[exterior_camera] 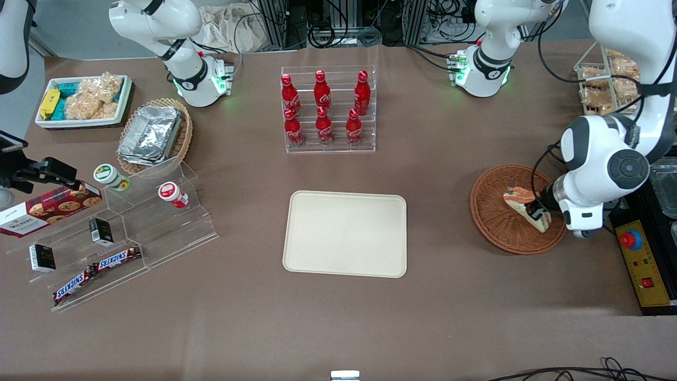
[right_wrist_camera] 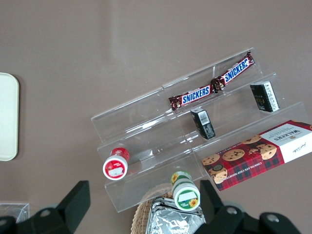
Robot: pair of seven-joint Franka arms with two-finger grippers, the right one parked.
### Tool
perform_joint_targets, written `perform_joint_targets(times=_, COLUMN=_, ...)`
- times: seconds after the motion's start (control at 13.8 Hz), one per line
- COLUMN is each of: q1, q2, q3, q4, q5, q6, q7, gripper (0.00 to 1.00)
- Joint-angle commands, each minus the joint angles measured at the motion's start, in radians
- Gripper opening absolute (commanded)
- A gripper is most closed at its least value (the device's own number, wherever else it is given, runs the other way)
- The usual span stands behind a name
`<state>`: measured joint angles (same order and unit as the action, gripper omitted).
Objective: Place sandwich from basket to tray
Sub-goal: 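Carry the sandwich with the left gripper over the beige tray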
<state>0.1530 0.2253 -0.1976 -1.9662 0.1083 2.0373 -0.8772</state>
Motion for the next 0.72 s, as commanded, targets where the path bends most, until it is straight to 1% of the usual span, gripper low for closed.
perform_joint_targets(times=0.0, q1=-0.027, q2=0.046, q3=-0.097, q4=0.237, q5=0.016, q6=-0.195, q7=-0.019, gripper=0.02)
perform_joint_targets(times=0.07, q1=-0.045, q2=0.063, q3=-0.124, q4=0.303, q5=0.014, q6=-0.228, q7=-0.011, gripper=0.01)
perform_joint_targets(times=0.22, q1=-0.105, q2=0.113, q3=-0.157, q4=0.389, q5=0.014, q6=-0.241, q7=0.003, gripper=0.01)
perform_joint_targets(times=0.43, q1=-0.242, q2=0.207, q3=-0.16, q4=0.473, q5=0.013, q6=-0.23, q7=0.007, gripper=0.0)
perform_joint_targets(times=0.65, q1=-0.392, q2=0.339, q3=-0.158, q4=0.547, q5=0.016, q6=-0.206, q7=0.007, gripper=0.0)
